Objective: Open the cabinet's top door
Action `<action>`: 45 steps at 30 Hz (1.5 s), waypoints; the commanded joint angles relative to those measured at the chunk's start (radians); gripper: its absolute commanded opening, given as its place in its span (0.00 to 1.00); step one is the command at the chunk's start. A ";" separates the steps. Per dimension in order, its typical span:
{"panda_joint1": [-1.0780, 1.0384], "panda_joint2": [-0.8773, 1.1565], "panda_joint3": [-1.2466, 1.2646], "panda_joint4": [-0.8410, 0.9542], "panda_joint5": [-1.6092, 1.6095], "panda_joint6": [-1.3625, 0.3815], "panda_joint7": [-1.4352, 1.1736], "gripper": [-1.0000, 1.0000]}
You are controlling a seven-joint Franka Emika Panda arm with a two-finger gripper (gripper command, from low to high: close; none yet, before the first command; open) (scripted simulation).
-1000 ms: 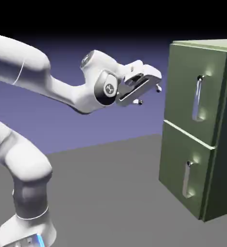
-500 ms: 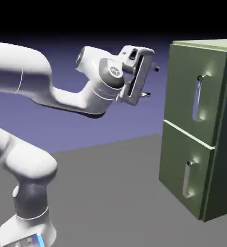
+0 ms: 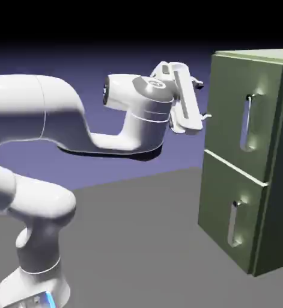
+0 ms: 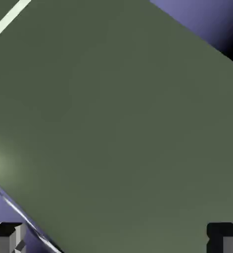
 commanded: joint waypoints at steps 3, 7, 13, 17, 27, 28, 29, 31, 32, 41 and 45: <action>0.048 -0.022 -0.054 0.023 -0.131 -0.007 -0.053 1.00; 0.113 -0.051 -0.126 0.054 -0.304 -0.016 -0.125 1.00; 0.209 -0.094 -0.233 0.101 -0.565 -0.029 -0.231 1.00; 0.263 -0.118 -0.293 0.127 -0.710 -0.037 -0.290 1.00; 0.371 -0.058 -0.342 0.190 -0.688 -0.127 -0.284 0.00; 0.337 -0.049 -0.315 0.154 -0.666 -0.164 -0.283 0.00; 0.302 -0.041 -0.287 0.118 -0.644 -0.201 -0.282 0.00; 0.232 -0.028 -0.226 0.045 -0.592 -0.278 -0.284 0.00; 0.196 -0.014 -0.194 0.016 -0.574 -0.308 -0.271 0.00; -0.017 0.224 -0.025 0.036 -0.705 -0.233 0.109 0.00; -0.139 0.318 0.081 0.052 -0.756 -0.189 0.269 0.00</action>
